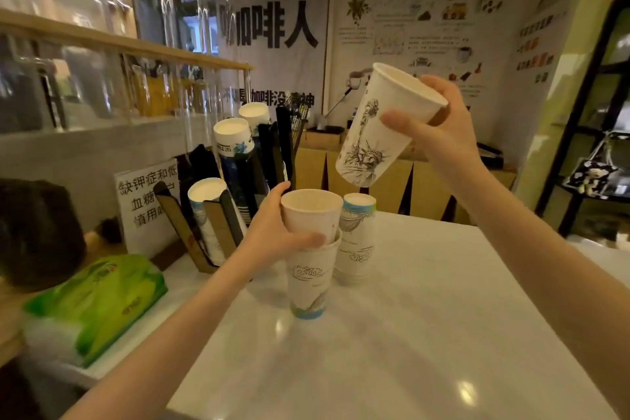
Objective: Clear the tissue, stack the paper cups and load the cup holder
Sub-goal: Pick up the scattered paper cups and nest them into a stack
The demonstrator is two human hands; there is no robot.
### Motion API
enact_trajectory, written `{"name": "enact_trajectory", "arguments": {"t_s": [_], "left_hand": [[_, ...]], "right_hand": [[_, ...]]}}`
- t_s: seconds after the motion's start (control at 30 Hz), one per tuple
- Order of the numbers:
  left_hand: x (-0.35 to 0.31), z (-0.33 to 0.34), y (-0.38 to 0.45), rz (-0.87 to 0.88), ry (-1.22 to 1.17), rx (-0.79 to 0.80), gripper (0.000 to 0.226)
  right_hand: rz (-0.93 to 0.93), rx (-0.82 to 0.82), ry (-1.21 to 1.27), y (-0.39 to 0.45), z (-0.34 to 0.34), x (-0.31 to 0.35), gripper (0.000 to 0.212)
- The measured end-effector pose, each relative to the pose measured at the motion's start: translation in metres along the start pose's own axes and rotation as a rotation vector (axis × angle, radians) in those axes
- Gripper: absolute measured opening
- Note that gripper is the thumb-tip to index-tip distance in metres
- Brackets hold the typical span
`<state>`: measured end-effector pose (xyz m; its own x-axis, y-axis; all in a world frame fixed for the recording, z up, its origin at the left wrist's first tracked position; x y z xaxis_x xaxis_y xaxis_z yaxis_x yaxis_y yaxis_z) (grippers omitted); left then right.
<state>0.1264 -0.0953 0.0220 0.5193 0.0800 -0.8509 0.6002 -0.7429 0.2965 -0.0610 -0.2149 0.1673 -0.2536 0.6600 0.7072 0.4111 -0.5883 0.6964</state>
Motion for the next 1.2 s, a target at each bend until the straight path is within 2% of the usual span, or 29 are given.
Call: {"name": "enact_trajectory", "arguments": {"t_s": [0.13, 0.47, 0.53, 0.7, 0.83, 1.07, 1.2], "left_hand": [[0.011, 0.008, -0.004, -0.025, -0.067, 0.080, 0.094], [0.023, 0.013, -0.011, -0.039, -0.147, 0.091, 0.068], [0.026, 0.015, -0.012, -0.045, -0.163, 0.087, 0.071], [0.032, 0.015, -0.013, -0.044, -0.148, 0.054, 0.097], [0.027, 0.014, -0.016, 0.005, -0.138, 0.048, 0.101], [0.016, 0.009, -0.005, 0.029, -0.028, 0.060, 0.076], [-0.011, 0.005, 0.010, 0.035, -0.076, 0.048, 0.049]], "right_hand": [[0.018, 0.064, 0.020, -0.002, 0.038, -0.010, 0.081], [0.190, 0.480, -0.169, -0.056, 0.107, -0.079, 0.089], [0.232, 0.549, -0.201, -0.069, 0.113, -0.091, 0.091], [0.325, 0.587, -0.231, -0.090, 0.115, -0.114, 0.087], [0.366, 0.609, -0.153, -0.097, 0.116, -0.119, 0.084], [0.485, 0.683, 0.022, -0.111, 0.110, -0.134, 0.099], [0.533, 0.709, 0.044, -0.126, 0.100, -0.145, 0.086]]}}
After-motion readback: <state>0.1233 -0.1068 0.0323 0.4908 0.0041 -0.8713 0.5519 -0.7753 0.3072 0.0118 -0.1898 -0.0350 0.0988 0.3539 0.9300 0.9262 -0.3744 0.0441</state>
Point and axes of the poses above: each hand's wrist, its own y-axis towards the middle knuckle, its own z-axis out of the palm, x = y × z, the point moved 8 cm from there along y, towards the middle knuckle, and after that the axes turned 2 degrees about -z, right-handed, at the moved point
